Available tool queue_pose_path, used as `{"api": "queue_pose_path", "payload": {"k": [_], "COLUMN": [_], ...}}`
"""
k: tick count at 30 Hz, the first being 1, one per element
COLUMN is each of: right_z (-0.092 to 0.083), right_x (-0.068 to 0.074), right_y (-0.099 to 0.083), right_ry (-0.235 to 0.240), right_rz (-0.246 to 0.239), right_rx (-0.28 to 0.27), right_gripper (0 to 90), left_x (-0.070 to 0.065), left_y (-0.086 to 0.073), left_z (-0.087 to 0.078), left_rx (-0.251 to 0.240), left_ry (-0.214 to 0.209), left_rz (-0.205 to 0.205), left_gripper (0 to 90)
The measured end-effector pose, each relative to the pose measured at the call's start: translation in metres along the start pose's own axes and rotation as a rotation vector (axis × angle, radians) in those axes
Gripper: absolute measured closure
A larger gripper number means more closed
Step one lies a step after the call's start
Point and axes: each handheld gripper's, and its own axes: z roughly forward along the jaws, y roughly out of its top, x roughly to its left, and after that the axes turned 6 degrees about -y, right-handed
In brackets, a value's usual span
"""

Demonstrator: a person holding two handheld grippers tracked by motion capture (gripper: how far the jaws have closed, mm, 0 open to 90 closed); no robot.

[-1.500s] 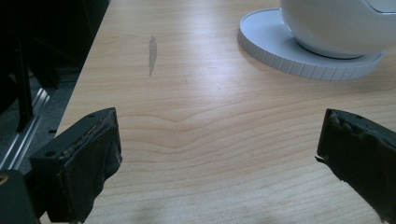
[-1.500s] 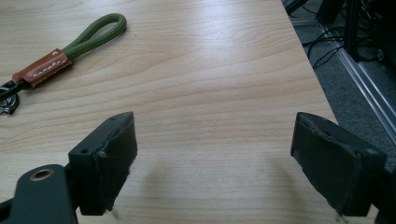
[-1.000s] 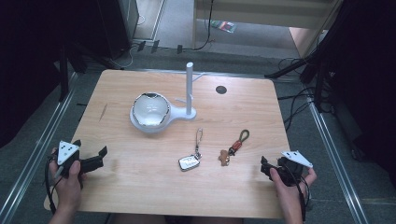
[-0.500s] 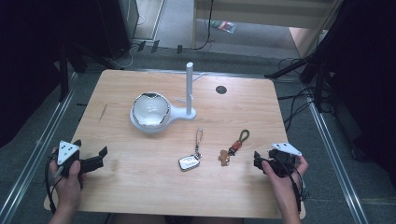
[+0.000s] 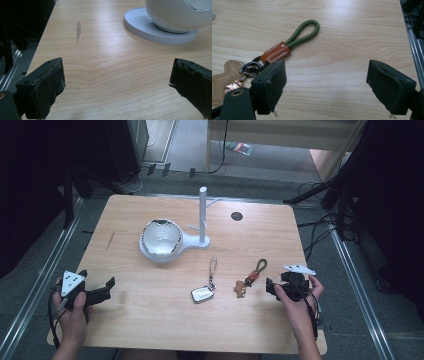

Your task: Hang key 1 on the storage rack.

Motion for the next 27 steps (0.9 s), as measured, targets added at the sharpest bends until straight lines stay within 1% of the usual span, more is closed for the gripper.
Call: {"api": "queue_pose_path", "payload": {"k": [5, 7, 8, 9, 11, 14, 15, 16, 19, 21, 22, 23, 24, 27], "right_z": [0.004, 0.005, 0.005, 0.006, 0.007, 0.009, 0.009, 0.011, 0.013, 0.015, 0.015, 0.015, 0.018, 0.021], "right_x": [0.005, 0.007, 0.007, 0.010, 0.012, 0.014, 0.014, 0.016, 0.019, 0.021, 0.022, 0.022, 0.025, 0.028], "right_y": [0.007, 0.011, 0.011, 0.014, 0.018, 0.023, 0.023, 0.027, 0.033, 0.036, 0.038, 0.038, 0.041, 0.045], "right_ry": [0.000, 0.000, 0.000, 0.002, 0.007, 0.011, 0.011, 0.018, 0.032, 0.040, 0.039, 0.039, 0.041, 0.037], "right_rz": [-0.010, -0.028, -0.028, -0.039, -0.038, -0.053, -0.053, -0.062, -0.058, -0.069, -0.072, -0.072, -0.081, -0.088], "right_rx": [0.032, 0.045, 0.045, 0.057, 0.069, 0.092, 0.092, 0.107, 0.133, 0.149, 0.161, 0.161, 0.184, 0.218], "right_gripper": [16.3, 16.3, 16.3, 16.2, 16.2, 16.3, 16.3, 17.0, 17.7, 18.3, 18.8, 18.8, 19.0, 19.8], "left_x": [0.000, 0.000, 0.000, 0.000, 0.000, 0.000, 0.000, 0.000, 0.000, 0.000, 0.000, 0.000, 0.000, 0.000], "left_y": [0.000, 0.000, 0.000, 0.000, 0.000, 0.000, 0.000, 0.000, 0.000, 0.000, 0.000, 0.000, 0.000, 0.000], "left_z": [0.000, 0.000, 0.000, 0.000, 0.000, 0.000, 0.000, 0.000, 0.000, 0.001, 0.001, 0.001, 0.001, 0.001], "left_rx": [0.000, -0.001, -0.001, 0.002, 0.002, 0.004, 0.004, 0.003, 0.005, 0.006, 0.007, 0.007, 0.008, 0.009], "left_ry": [0.000, 0.000, 0.000, -0.001, -0.001, -0.005, -0.005, -0.003, -0.004, -0.003, -0.003, -0.003, -0.003, -0.004], "left_rz": [-0.002, -0.001, -0.001, -0.003, -0.002, -0.002, -0.002, 0.000, 0.001, 0.002, 0.002, 0.002, 0.003, 0.003], "left_gripper": [0.2, 0.2, 0.2, 0.2, 0.2, 0.1, 0.2, 0.1, 0.2, 0.2, 0.2, 0.1, 0.2, 0.2]}}
